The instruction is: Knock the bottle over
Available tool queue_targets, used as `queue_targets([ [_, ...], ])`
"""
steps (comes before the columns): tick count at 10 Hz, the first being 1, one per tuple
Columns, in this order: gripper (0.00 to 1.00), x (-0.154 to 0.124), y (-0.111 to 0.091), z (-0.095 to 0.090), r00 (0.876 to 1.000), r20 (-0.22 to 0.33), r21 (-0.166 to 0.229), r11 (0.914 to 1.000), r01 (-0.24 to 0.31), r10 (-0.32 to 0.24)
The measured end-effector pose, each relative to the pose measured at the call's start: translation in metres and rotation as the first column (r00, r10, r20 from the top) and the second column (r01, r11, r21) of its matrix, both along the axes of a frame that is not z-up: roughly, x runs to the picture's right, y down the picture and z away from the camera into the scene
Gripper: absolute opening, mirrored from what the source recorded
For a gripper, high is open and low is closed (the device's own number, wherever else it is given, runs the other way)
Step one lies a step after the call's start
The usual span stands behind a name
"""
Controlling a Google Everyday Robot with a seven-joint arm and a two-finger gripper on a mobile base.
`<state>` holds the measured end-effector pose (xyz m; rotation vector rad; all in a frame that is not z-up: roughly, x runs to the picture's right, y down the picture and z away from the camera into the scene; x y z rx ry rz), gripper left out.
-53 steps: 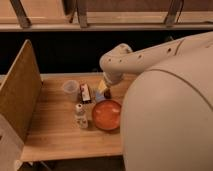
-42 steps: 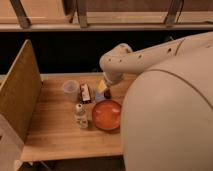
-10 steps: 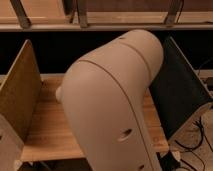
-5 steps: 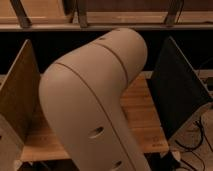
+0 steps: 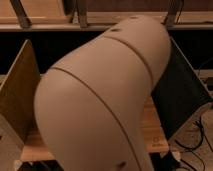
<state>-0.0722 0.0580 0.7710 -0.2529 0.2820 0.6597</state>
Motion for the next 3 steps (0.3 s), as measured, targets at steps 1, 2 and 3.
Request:
queue_targets([
  [1,0.00,0.024,-0.003,-0.010,0.997,-0.032,0.033,0.9973,-0.065,0.066],
  [2,0.00,0.050,-0.002,-0.021,0.987,-0.054,0.062,0.9871,-0.148,0.151],
  [3,0.00,0.067,-0.001,-0.029,0.973,-0.055,0.080,0.9727,-0.218,0.223],
])
